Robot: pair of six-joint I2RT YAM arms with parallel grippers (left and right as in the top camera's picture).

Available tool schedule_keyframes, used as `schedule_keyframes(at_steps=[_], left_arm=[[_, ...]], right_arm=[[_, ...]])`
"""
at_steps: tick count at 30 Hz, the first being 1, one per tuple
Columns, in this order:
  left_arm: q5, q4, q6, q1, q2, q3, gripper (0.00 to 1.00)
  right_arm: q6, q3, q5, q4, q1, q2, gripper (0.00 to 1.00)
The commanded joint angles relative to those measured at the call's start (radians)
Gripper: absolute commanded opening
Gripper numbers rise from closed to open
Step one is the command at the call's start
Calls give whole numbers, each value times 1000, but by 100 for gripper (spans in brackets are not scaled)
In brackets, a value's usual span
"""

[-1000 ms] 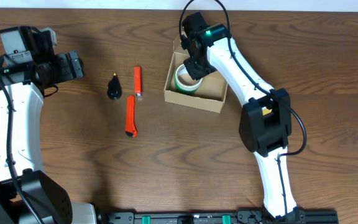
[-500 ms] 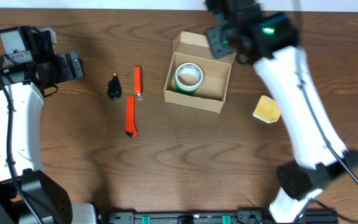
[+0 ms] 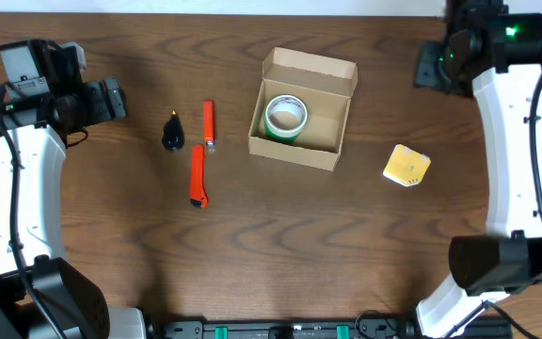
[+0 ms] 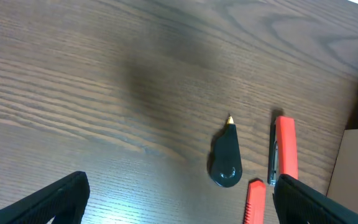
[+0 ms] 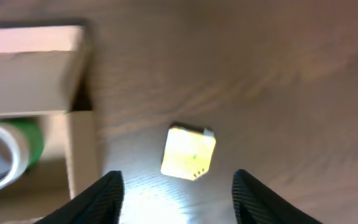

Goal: Pack container
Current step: 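Reach the right gripper to the yellow notepad and grasp it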

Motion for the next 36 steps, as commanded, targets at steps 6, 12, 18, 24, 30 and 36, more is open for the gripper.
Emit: schedule_keyframes(at_steps=[6, 12, 18, 24, 30, 36], left_arm=[[-3, -4, 7, 1, -2, 21, 95], [-3, -4, 7, 1, -2, 21, 95], [-3, -4, 7, 1, -2, 21, 95], [-3, -4, 7, 1, -2, 21, 95], [-3, -4, 7, 1, -2, 21, 95], [-3, -4, 7, 1, -2, 21, 95]], right_arm=[[117, -370, -28, 171, -29, 51, 70], [110, -588, -44, 308, -45, 51, 76], [96, -716, -55, 431, -49, 51, 85], [60, -763, -73, 508, -49, 52, 99], [67, -798, -73, 573, -60, 52, 99], [72, -816, -73, 592, -87, 52, 99]])
